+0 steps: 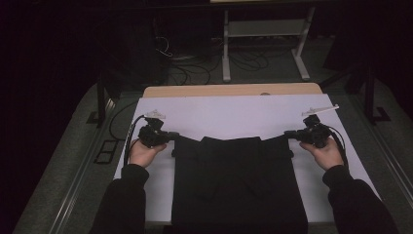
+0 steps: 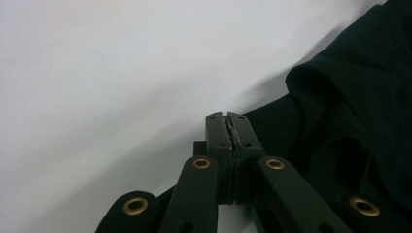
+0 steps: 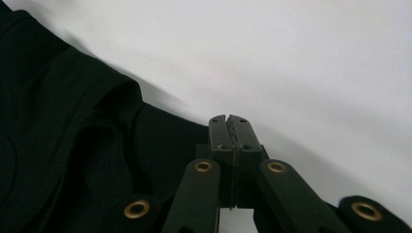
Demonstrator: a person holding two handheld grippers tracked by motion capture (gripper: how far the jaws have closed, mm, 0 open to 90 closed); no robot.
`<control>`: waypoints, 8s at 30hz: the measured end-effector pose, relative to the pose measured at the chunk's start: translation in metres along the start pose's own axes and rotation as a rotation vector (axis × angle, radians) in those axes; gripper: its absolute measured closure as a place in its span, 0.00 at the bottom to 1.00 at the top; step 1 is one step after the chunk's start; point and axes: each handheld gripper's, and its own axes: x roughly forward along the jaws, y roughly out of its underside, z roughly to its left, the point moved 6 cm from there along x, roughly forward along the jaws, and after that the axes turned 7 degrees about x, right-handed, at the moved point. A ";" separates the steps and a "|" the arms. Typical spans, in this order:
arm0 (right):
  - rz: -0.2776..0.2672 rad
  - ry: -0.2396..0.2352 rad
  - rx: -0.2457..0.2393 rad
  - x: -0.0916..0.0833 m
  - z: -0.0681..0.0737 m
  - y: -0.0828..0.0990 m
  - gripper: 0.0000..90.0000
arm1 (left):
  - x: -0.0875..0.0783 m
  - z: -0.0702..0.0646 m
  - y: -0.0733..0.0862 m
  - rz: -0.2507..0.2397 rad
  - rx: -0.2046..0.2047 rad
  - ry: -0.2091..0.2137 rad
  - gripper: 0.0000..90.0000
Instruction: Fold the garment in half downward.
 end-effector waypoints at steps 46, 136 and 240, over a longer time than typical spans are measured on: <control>-0.058 0.072 0.029 0.011 -0.022 -0.072 0.98 | 0.015 0.050 -0.064 0.001 -0.003 -0.060 0.98; -0.103 -0.018 0.044 0.009 0.013 -0.054 0.01 | -0.002 0.013 -0.059 -0.275 -0.127 -0.003 0.00; 0.095 -0.261 -0.138 0.050 0.080 -0.002 0.91 | 0.063 -0.061 -0.007 -0.046 0.053 0.238 0.93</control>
